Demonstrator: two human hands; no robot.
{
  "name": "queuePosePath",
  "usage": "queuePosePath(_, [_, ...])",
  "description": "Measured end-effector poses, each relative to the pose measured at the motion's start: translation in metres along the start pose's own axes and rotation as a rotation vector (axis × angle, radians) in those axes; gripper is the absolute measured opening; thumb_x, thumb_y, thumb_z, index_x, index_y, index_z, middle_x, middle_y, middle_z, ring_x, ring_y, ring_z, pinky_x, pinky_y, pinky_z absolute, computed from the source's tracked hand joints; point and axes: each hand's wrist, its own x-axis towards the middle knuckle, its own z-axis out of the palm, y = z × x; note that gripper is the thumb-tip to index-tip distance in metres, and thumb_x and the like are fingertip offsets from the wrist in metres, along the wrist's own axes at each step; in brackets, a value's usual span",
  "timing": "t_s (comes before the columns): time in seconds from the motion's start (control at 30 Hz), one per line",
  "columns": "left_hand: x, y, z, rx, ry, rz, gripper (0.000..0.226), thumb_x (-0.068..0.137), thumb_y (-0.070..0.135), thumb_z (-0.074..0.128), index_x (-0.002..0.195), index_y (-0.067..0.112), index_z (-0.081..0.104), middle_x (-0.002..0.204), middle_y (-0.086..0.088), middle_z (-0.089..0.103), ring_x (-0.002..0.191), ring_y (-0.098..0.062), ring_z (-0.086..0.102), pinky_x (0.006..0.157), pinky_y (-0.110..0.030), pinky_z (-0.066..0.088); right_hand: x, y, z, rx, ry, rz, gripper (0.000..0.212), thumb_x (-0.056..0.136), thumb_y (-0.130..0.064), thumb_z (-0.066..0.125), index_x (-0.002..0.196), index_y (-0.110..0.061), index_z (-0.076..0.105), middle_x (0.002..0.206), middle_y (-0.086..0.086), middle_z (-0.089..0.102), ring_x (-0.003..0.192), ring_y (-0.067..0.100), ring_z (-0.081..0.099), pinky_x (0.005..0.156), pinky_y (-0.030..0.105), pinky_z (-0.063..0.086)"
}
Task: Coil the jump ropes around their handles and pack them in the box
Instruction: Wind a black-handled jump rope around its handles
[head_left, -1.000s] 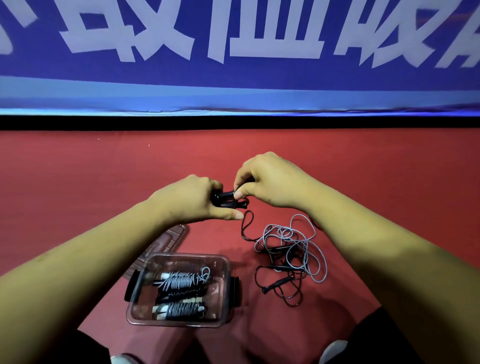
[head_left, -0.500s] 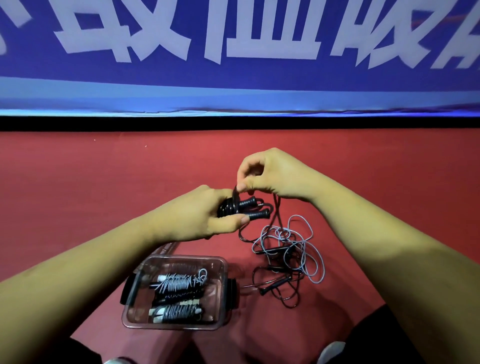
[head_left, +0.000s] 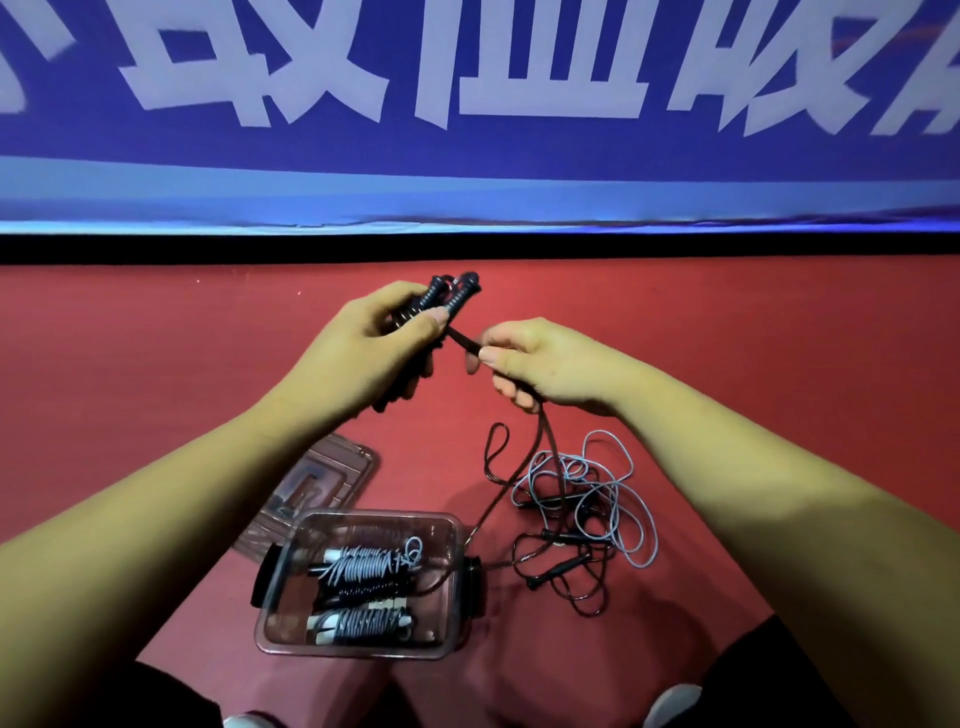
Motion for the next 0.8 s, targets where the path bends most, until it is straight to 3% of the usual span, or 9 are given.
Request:
queuePosePath(0.1, [0.013,-0.018,-0.02,0.242,0.153,-0.009,0.017,0.092,0.038,0.066,0.103,0.026,0.061,0.072,-0.004,0.069,0.053,-0.02,0.06,0.047,-0.028,0.045,-0.001,-0.001,0.005,-0.075,-0.01,0.041,0.022,0.105,-0.019,0.038,0.101,-0.013,0.06,0.059,-0.001,0.043,0.048,0.013,0.037,0.046,0.022,0.035])
queuePosePath(0.17, [0.019,-0.03,-0.03,0.51,0.19,-0.027,0.032,0.087,0.044,0.07,0.11,0.025,0.06,0.085,-0.003,0.071,0.068,-0.025,0.066,0.062,-0.033,0.051,-0.001,-0.009,0.01,-0.139,0.017,0.014,0.023,0.104,-0.019,0.04,0.1,-0.01,0.061,0.06,-0.002,0.044,0.049,0.012,0.037,0.047,0.02,0.034])
queuePosePath(0.37, [0.024,-0.05,-0.026,0.8,0.094,-0.084,0.041,0.084,0.044,0.073,0.116,0.023,0.056,0.109,-0.011,0.069,0.098,-0.036,0.063,0.078,-0.041,0.051,-0.003,-0.027,0.026,-0.447,0.024,-0.06,0.026,0.104,-0.022,0.042,0.092,-0.012,0.063,0.069,-0.004,0.052,0.061,0.015,0.047,0.057,0.029,0.034])
queuePosePath(0.5, [0.022,-0.049,-0.024,0.876,-0.056,-0.109,0.044,0.081,0.041,0.077,0.118,0.024,0.059,0.107,-0.008,0.07,0.098,-0.032,0.064,0.078,-0.039,0.052,-0.008,-0.03,0.029,-0.52,0.015,-0.07,0.029,0.103,-0.025,0.043,0.089,-0.011,0.064,0.065,-0.003,0.051,0.057,0.012,0.044,0.053,0.027,0.033])
queuePosePath(0.6, [0.016,-0.044,-0.018,0.992,-0.172,-0.088,0.041,0.079,0.029,0.078,0.115,0.018,0.063,0.104,-0.009,0.071,0.099,-0.03,0.064,0.078,-0.036,0.052,-0.013,-0.034,0.024,-0.516,0.056,-0.13,0.025,0.096,-0.03,0.056,0.077,-0.014,0.06,0.062,-0.004,0.049,0.055,0.011,0.042,0.053,0.029,0.032])
queuePosePath(0.73, [0.008,-0.033,-0.003,1.011,-0.328,-0.02,0.028,0.075,0.032,0.073,0.098,0.017,0.066,0.082,-0.002,0.068,0.085,-0.027,0.065,0.068,-0.031,0.048,-0.015,-0.034,0.011,-0.489,0.151,-0.211,0.017,0.088,-0.028,0.068,0.075,-0.018,0.062,0.065,-0.011,0.054,0.059,0.002,0.046,0.053,0.02,0.033])
queuePosePath(0.8, [0.003,-0.025,0.006,0.962,-0.451,-0.014,0.025,0.075,0.039,0.076,0.085,0.02,0.063,0.067,0.007,0.061,0.071,-0.019,0.062,0.059,-0.026,0.042,-0.013,-0.03,0.007,-0.467,0.18,-0.218,0.017,0.087,-0.029,0.069,0.079,-0.014,0.068,0.068,-0.009,0.059,0.062,0.003,0.049,0.058,0.024,0.037])
